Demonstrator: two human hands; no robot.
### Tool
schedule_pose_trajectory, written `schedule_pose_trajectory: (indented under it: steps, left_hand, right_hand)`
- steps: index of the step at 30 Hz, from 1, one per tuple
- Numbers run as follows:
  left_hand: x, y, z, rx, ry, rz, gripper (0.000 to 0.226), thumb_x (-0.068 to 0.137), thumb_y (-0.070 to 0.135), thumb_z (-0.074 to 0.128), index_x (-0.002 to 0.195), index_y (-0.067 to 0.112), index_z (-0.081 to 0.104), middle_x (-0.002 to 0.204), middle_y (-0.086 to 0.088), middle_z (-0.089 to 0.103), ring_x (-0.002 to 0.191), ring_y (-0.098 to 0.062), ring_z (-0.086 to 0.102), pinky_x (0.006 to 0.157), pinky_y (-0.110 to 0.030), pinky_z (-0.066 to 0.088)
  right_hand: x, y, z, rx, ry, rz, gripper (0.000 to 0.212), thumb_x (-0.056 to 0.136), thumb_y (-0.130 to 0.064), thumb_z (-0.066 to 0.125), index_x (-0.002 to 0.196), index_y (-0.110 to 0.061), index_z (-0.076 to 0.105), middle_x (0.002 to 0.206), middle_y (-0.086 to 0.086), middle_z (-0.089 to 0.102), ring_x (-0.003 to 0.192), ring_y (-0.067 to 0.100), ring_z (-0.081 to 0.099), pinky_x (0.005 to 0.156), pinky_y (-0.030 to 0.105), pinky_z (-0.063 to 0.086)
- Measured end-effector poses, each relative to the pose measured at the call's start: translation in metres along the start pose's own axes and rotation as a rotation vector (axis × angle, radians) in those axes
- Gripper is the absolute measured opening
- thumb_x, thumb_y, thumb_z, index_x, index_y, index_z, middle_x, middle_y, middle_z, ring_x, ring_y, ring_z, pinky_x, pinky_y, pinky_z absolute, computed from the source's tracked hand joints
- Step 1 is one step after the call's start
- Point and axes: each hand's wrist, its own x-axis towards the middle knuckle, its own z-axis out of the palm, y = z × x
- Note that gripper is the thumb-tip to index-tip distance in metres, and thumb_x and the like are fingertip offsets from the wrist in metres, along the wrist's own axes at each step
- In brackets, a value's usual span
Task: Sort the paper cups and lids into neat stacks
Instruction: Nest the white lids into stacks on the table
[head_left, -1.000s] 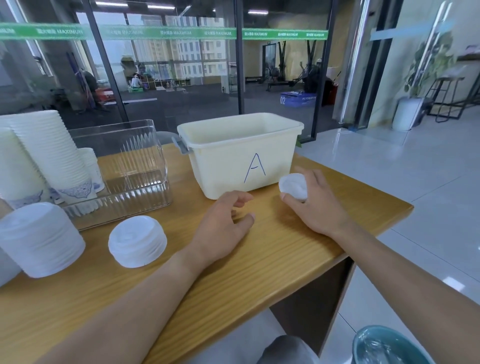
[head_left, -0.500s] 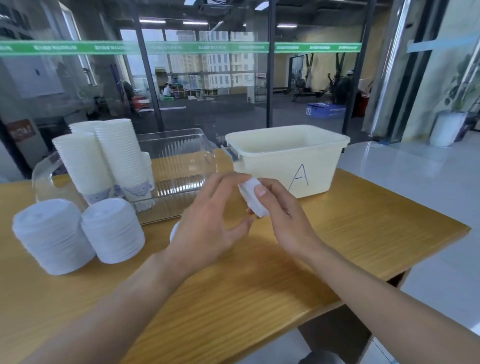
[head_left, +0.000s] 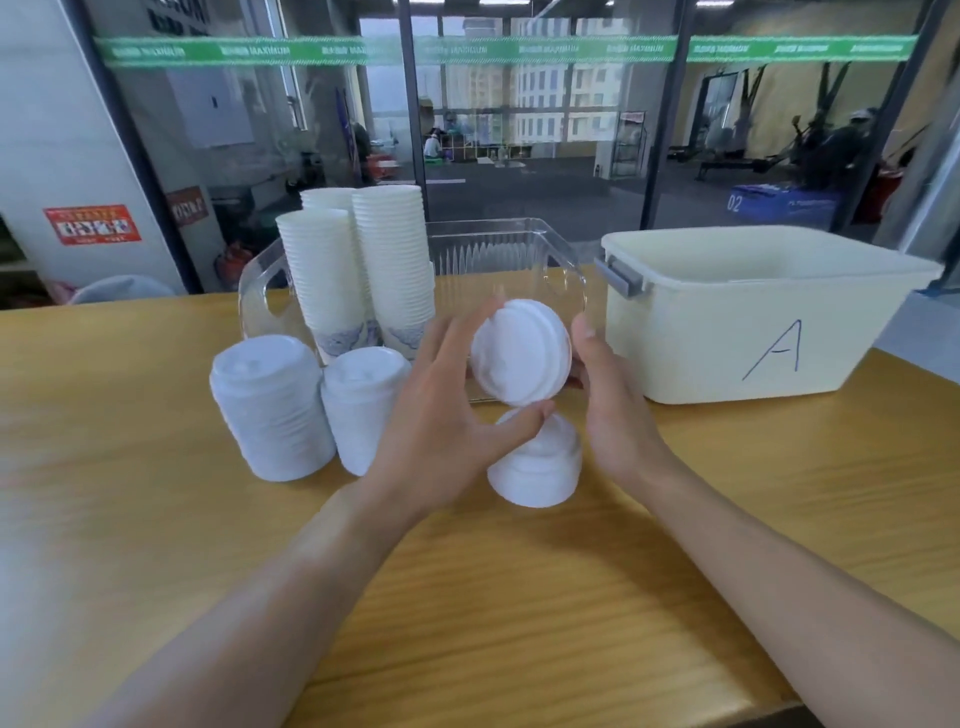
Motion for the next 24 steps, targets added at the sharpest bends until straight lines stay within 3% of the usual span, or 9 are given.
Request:
schedule_pose_trajectory:
  steps: [2, 4, 6, 9, 11, 16, 20, 24]
  left_hand:
    - [0.001, -0.004, -0.002, 0.037, -0.01, -0.013, 0.089, 0.077, 0.044, 0.087, 0.152, 0.037, 0.04, 0.136, 0.019, 0.045, 0.121, 0.002, 0.049, 0.101, -0.016, 0.043]
    - [0.001, -0.006, -0.002, 0.044, -0.01, -0.065, 0.088, 0.075, 0.05, 0.086, 0.15, 0.035, 0.043, 0.135, 0.017, 0.046, 0.12, -0.003, 0.051, 0.103, -0.026, 0.047]
    - [0.001, -0.008, 0.0, 0.038, 0.009, -0.11, 0.085, 0.074, 0.057, 0.085, 0.146, 0.031, 0.048, 0.132, 0.016, 0.049, 0.117, -0.005, 0.055, 0.102, -0.033, 0.05]
    - [0.0, -0.007, 0.002, 0.026, 0.04, -0.13, 0.078, 0.077, 0.063, 0.081, 0.14, 0.032, 0.05, 0.128, 0.016, 0.056, 0.115, -0.004, 0.058, 0.098, -0.036, 0.053]
    - [0.0, -0.007, 0.001, 0.019, 0.029, -0.15, 0.079, 0.078, 0.069, 0.076, 0.144, 0.038, 0.046, 0.129, 0.015, 0.057, 0.115, -0.008, 0.059, 0.096, -0.036, 0.053]
    - [-0.004, -0.005, 0.002, 0.116, -0.072, -0.186, 0.081, 0.073, 0.086, 0.061, 0.141, 0.043, 0.049, 0.131, 0.013, 0.057, 0.119, -0.008, 0.054, 0.099, -0.034, 0.048]
    - [-0.012, 0.001, 0.011, 0.309, -0.146, -0.128, 0.075, 0.075, 0.092, 0.053, 0.133, 0.046, 0.05, 0.124, 0.016, 0.06, 0.117, -0.009, 0.056, 0.092, -0.037, 0.051]
    - [-0.013, 0.002, 0.014, 0.374, -0.289, -0.168, 0.093, 0.068, 0.096, 0.049, 0.145, 0.044, 0.041, 0.134, 0.014, 0.053, 0.123, -0.009, 0.054, 0.093, -0.034, 0.046]
  right_hand:
    - [-0.002, 0.008, -0.004, -0.022, 0.02, -0.023, 0.041, 0.106, -0.049, 0.037, 0.106, -0.03, 0.073, 0.104, -0.01, 0.077, 0.103, 0.006, 0.069, 0.089, 0.024, 0.052]
    - [-0.006, 0.013, -0.01, -0.01, 0.04, -0.04, 0.031, 0.101, -0.042, 0.048, 0.108, -0.023, 0.071, 0.101, -0.009, 0.075, 0.098, 0.007, 0.068, 0.085, 0.021, 0.05]
    - [-0.011, 0.016, -0.014, -0.014, 0.054, -0.059, 0.034, 0.093, -0.043, 0.061, 0.117, -0.02, 0.07, 0.108, -0.006, 0.075, 0.104, 0.011, 0.069, 0.089, 0.025, 0.053]
    - [-0.017, 0.019, -0.016, -0.105, 0.042, -0.099, 0.037, 0.088, -0.041, 0.068, 0.119, -0.022, 0.069, 0.108, -0.001, 0.076, 0.108, 0.02, 0.071, 0.1, 0.045, 0.054]
    - [-0.017, 0.018, -0.02, -0.129, 0.035, -0.096, 0.037, 0.087, -0.041, 0.067, 0.12, -0.025, 0.069, 0.111, -0.002, 0.075, 0.112, 0.021, 0.069, 0.104, 0.05, 0.052]
    - [-0.017, 0.018, -0.037, -0.178, -0.168, 0.058, 0.059, 0.078, -0.038, 0.064, 0.137, -0.035, 0.058, 0.126, -0.015, 0.066, 0.125, 0.009, 0.059, 0.11, 0.042, 0.046]
    - [-0.016, 0.019, -0.036, -0.123, -0.209, 0.102, 0.061, 0.081, -0.036, 0.054, 0.141, -0.048, 0.051, 0.133, -0.009, 0.064, 0.13, 0.011, 0.056, 0.112, 0.037, 0.04]
    - [-0.015, 0.019, -0.037, -0.178, -0.228, 0.126, 0.051, 0.088, -0.031, 0.045, 0.136, -0.045, 0.056, 0.132, -0.011, 0.065, 0.127, 0.008, 0.058, 0.111, 0.039, 0.042]
